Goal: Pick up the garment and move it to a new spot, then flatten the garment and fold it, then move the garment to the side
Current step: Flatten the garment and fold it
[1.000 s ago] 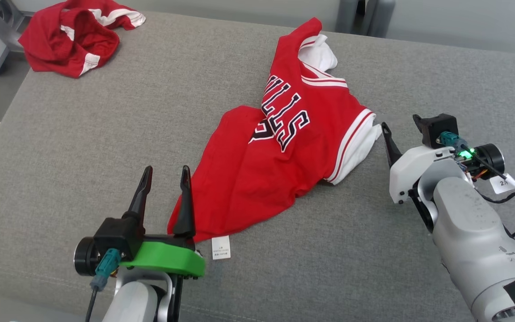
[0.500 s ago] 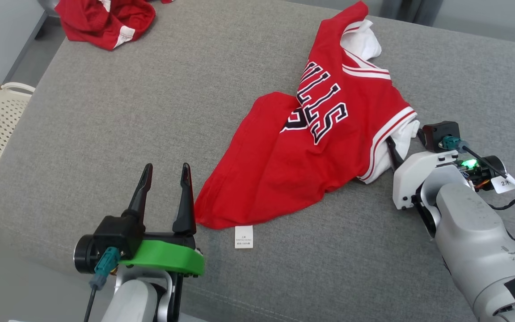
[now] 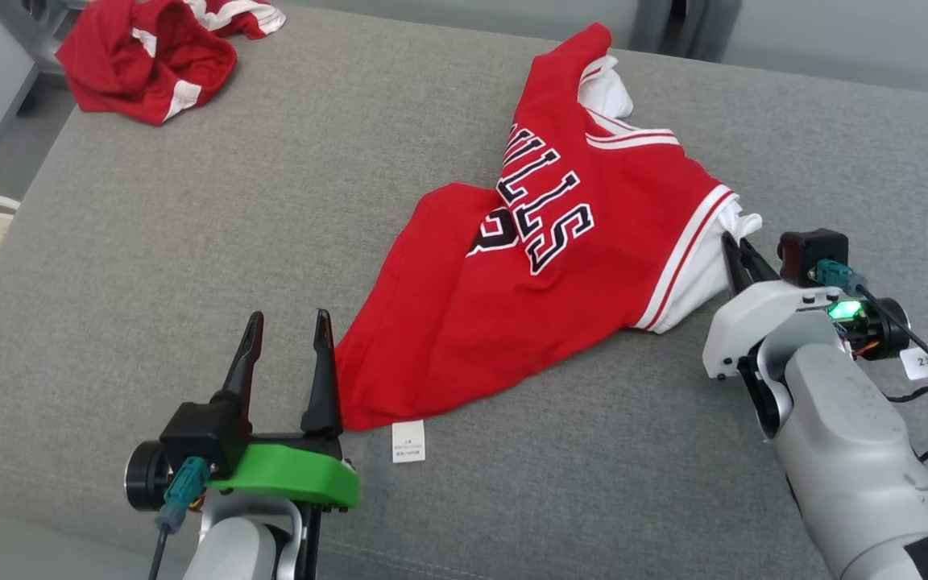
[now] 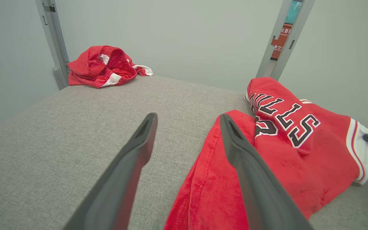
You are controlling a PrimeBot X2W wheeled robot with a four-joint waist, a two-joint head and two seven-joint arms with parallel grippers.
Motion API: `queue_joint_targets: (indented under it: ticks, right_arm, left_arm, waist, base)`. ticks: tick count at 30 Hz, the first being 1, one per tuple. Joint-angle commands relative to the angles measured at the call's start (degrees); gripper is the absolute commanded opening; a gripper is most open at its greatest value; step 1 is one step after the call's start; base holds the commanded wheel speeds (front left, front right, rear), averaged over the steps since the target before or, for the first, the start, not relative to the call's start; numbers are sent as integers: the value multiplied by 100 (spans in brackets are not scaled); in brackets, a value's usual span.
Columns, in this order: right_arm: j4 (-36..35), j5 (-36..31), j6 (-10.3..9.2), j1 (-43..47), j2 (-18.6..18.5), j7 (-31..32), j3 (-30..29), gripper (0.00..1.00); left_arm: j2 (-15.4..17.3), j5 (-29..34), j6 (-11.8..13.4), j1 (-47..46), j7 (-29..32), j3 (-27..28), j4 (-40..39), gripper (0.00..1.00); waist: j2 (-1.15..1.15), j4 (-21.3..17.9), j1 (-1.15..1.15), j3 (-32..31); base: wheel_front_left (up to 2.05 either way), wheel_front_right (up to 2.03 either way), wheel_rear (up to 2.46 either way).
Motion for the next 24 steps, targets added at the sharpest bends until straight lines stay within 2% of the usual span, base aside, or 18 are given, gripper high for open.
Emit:
queue_joint_targets:
  ticks: [1, 9, 13, 21, 22, 24]
  right_arm:
    - [-263, 46, -9, 251, 26, -22, -119, 0]
    - [-1849, 190, -9, 1712, 199, -23, -811, 0]
    - [-2399, 509, -9, 2394, 218, -24, -891, 0]
    - [-2801, 909, -10, 3267, 210, -17, -870, 0]
    - [-2784, 976, -9, 3321, 211, -18, -863, 3]
    - [-2733, 1117, -9, 3416, 214, -20, -794, 38]
  left_arm:
    - [20, 33, 2, 109, 0, 33, 4, 100]
    - [77, 20, 7, 315, 0, 132, 31, 100]
    - [84, -3, -13, 369, 0, 155, 54, 100]
    - [91, -25, -38, 454, 0, 199, 128, 100]
    - [93, -24, -43, 453, 0, 203, 136, 100]
    - [98, -28, -57, 455, 0, 215, 155, 100]
  waist:
    - [0, -292, 0, -266]
    - [0, -716, 0, -584]
    - [0, -831, 0, -657]
    - [0, -971, 0, -712]
    - [0, -980, 0, -717]
    - [0, -999, 0, -726]
  base:
    - [0, 0, 0]
    - [0, 0, 0]
    - [0, 0, 0]
    - [0, 0, 0]
    - [0, 0, 0]
    - [0, 0, 0]
